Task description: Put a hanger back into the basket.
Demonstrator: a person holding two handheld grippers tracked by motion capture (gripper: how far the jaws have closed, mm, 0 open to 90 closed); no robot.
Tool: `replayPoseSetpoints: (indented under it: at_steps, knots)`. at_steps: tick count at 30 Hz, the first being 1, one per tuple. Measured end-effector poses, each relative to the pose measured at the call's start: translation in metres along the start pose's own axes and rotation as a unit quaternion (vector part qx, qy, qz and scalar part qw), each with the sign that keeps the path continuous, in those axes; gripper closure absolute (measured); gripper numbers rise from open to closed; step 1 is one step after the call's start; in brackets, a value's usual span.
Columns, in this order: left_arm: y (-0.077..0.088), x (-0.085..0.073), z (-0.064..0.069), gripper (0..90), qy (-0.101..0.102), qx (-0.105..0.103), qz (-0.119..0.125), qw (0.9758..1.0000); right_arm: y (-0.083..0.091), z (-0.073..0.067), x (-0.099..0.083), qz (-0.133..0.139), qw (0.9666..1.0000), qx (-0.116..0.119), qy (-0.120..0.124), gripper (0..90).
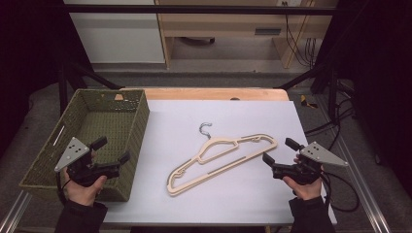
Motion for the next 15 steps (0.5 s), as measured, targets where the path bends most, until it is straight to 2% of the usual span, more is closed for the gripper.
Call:
replayPoseSetpoints:
  at_steps: [2,7,9,15]
  knots:
    - [0.001,0.0,-0.001,4.1,0.0,0.002,-0.001,1.0,0.0,0.0,0.001,0.001,1.0,0.001,-0.005,4.7]
    - [0.002,0.0,-0.002,4.1,-0.003,0.002,-0.005,1.0,-0.002,0.0,0.001,-0.001,1.0,-0.007,0.0,6.3]
    - [0.003,0.0,-0.003,4.2,-0.004,0.003,-0.005,1.0,-0.005,-0.003,0.001,-0.004,0.9999,-0.013,-0.003,7.1]
    - [0.004,-0.002,-0.006,4.1,-0.004,0.002,-0.01,0.9999,-0.015,-0.011,0.004,-0.008,0.9999,-0.009,-0.004,8.6]
Point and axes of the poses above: each handheld gripper's, and its own axes: y roughly backward along the jaws, x roughly out of its top, z roughly to its right, the point moved 9 cm from there along -y, roughly forward along the jaws, and after that the axes turned 15 degrees about -y, right-handed, at the moved point
